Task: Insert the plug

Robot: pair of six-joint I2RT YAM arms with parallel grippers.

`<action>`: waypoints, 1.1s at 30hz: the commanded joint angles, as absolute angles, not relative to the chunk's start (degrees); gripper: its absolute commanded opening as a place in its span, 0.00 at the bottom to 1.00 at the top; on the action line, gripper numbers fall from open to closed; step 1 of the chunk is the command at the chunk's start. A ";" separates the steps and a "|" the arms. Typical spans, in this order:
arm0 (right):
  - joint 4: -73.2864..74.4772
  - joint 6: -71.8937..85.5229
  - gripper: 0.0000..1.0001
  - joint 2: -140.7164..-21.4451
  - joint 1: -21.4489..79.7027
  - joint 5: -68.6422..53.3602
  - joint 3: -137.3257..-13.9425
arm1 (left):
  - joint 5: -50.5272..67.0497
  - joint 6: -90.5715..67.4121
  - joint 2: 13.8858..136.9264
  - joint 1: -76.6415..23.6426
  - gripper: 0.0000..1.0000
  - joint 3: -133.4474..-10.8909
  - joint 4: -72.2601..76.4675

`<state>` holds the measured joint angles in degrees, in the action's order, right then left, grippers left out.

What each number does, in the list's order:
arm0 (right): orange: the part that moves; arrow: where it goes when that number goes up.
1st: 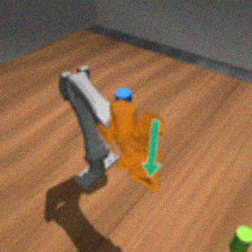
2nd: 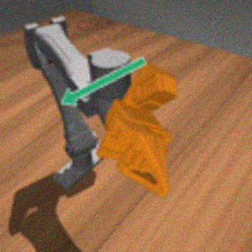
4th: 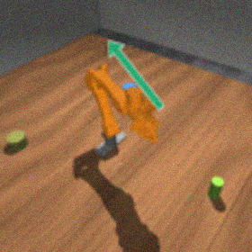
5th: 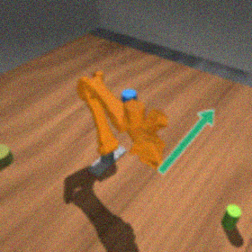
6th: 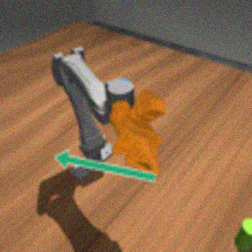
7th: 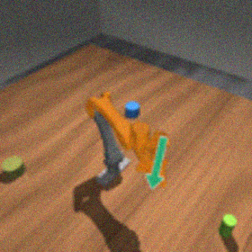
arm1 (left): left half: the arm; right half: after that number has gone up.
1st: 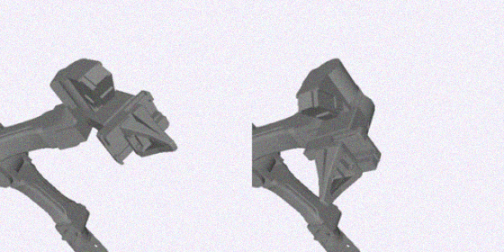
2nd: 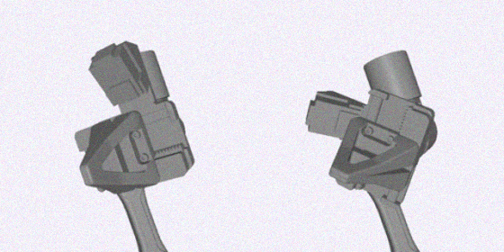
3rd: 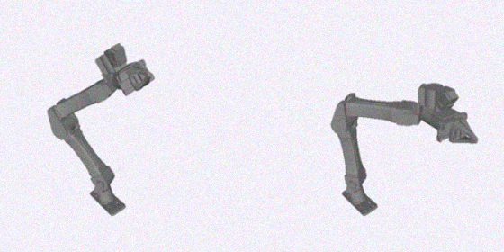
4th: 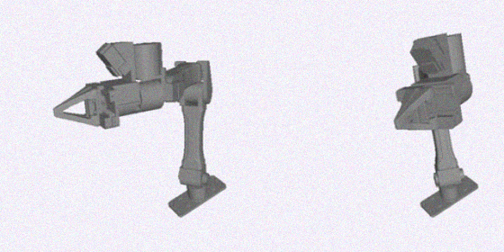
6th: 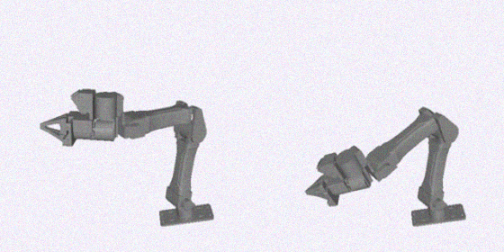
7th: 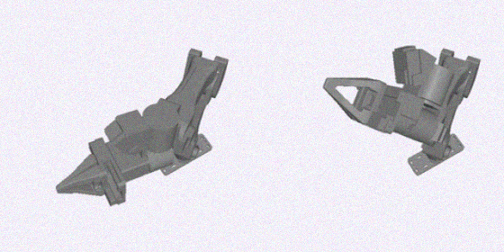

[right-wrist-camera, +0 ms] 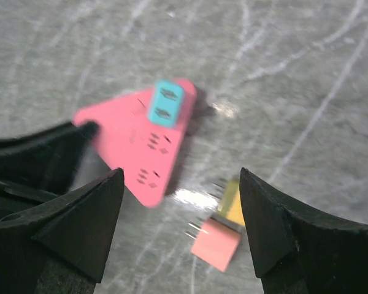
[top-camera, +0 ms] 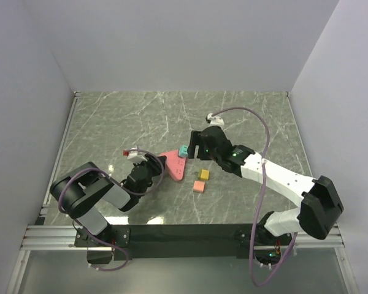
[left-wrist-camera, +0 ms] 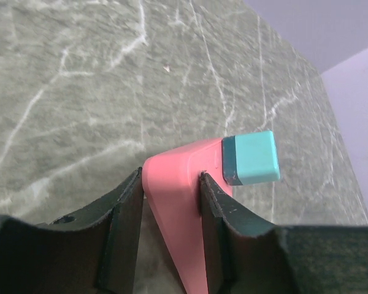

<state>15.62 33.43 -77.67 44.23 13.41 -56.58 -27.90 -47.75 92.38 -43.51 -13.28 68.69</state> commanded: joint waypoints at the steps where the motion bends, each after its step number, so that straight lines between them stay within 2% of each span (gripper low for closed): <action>1: 18.81 35.24 0.82 -76.20 44.30 17.75 -52.75 | -29.80 -46.49 94.30 -41.23 0.00 -15.37 64.95; 7: 21.09 38.67 0.77 -74.18 44.38 19.69 -48.35 | -27.60 -45.44 93.78 -37.97 0.00 -17.48 63.20; 9: 21.45 39.81 0.75 -73.74 44.30 19.86 -47.29 | -27.60 -44.83 93.34 -37.88 0.09 -18.10 61.19; 10: 21.36 40.25 0.73 -73.65 44.38 19.78 -46.24 | -27.51 -44.48 92.73 -37.88 0.16 -18.63 60.65; 11: 21.27 40.78 0.73 -73.57 44.38 19.60 -45.71 | -27.07 -44.39 92.20 -37.88 0.34 -18.81 60.21; 13: 20.66 41.31 0.73 -73.13 44.38 19.51 -44.39 | -26.37 -44.12 91.06 -37.88 0.53 -18.98 59.24; 14: 20.39 41.48 0.73 -72.95 44.38 19.60 -43.95 | -25.76 -43.86 90.53 -37.88 0.75 -18.98 58.72; 17: 19.87 41.31 0.73 -71.90 44.21 19.34 -43.16 | -25.05 -42.72 88.51 -37.88 0.99 -19.16 56.96; 23: 17.49 40.78 0.73 -70.49 43.42 15.21 -41.93 | -23.20 -40.16 85.35 -37.88 0.99 -16.35 60.03; 33: 14.06 42.45 0.68 -78.48 44.03 13.01 -42.71 | -21.36 -40.61 76.74 -37.79 1.00 -12.75 55.21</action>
<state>16.25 41.32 -76.90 43.83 13.08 -42.57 -22.48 -41.58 79.70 -38.04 -13.56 56.36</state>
